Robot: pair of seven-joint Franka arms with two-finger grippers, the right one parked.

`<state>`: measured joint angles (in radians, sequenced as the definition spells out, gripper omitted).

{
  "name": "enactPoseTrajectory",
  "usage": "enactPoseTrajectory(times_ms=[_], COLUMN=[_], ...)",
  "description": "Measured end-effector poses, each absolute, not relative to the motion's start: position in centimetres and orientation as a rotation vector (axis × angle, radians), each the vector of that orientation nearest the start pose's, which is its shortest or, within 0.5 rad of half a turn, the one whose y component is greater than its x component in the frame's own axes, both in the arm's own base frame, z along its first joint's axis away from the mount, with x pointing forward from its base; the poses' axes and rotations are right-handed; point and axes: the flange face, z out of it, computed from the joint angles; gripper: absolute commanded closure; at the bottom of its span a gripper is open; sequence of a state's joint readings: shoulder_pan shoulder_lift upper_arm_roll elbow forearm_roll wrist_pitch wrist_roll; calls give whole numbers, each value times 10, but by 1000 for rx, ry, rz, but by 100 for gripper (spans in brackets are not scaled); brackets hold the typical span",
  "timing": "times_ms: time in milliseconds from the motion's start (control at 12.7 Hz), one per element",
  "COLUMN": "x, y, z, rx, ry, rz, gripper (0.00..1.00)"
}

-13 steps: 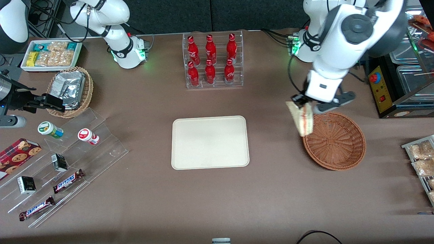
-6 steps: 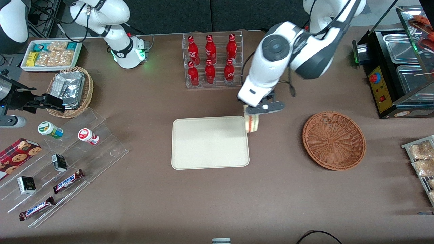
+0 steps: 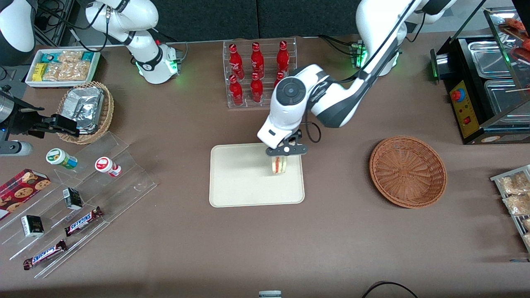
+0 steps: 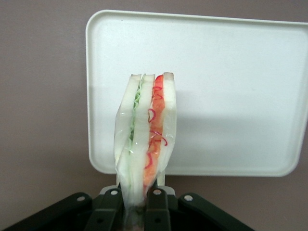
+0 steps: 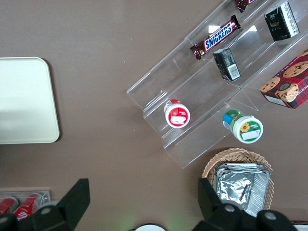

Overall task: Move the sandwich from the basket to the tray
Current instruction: 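Carry the sandwich with the left gripper over the white tray, then lower the sandwich onto the tray and open the left gripper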

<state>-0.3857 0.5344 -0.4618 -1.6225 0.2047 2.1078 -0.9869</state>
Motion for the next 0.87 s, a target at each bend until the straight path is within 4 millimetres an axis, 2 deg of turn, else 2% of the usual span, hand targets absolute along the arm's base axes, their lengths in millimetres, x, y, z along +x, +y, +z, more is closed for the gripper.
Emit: enactPoseTrajectory(times_ms=[158,316,632,868], x=[482,474,456,459], y=[-489,-499,-520,-521], z=[310,290,266,250], rx=[-3154,-3136,-3122,-3121], ry=[-216,-257,-230,-218], rz=[5,-21,-98,-118], gripper=[100,100,100,100])
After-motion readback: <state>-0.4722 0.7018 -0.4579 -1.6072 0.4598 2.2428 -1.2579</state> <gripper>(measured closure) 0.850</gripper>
